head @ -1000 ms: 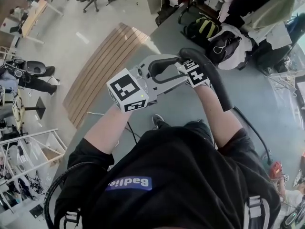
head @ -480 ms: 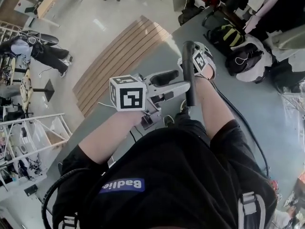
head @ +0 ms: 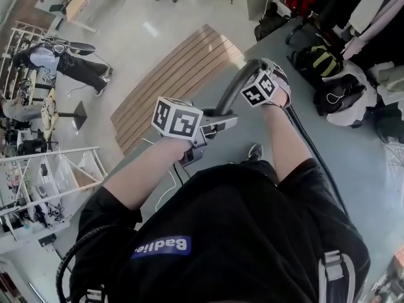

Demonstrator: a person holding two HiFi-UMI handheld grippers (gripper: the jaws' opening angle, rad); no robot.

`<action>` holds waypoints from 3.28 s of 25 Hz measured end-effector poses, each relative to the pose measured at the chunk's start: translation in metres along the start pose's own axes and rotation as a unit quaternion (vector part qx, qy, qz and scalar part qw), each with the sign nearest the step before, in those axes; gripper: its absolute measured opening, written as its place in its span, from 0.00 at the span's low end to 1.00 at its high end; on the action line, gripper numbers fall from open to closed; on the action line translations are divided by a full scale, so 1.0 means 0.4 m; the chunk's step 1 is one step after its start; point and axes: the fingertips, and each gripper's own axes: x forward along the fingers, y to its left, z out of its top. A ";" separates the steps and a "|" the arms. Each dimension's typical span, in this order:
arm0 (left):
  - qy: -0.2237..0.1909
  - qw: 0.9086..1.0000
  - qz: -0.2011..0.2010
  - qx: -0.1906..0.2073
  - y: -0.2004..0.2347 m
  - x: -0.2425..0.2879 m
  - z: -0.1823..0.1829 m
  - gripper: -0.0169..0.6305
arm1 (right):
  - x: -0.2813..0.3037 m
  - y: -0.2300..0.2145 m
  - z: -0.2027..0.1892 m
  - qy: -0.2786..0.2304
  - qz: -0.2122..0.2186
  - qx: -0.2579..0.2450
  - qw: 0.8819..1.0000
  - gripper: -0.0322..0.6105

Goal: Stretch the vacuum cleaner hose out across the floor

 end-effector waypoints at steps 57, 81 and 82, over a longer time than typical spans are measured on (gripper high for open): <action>0.321 0.738 -0.076 0.589 1.296 0.026 0.421 0.10 | 0.613 0.320 -0.043 0.275 0.141 0.190 0.932 0.32; 0.412 0.722 0.086 0.549 2.168 0.334 0.291 0.09 | 0.964 0.592 -0.531 0.265 0.078 0.348 0.896 0.37; 0.406 0.732 0.094 0.539 2.204 0.348 0.285 0.09 | 0.997 0.595 -0.557 0.260 0.077 0.345 0.898 0.37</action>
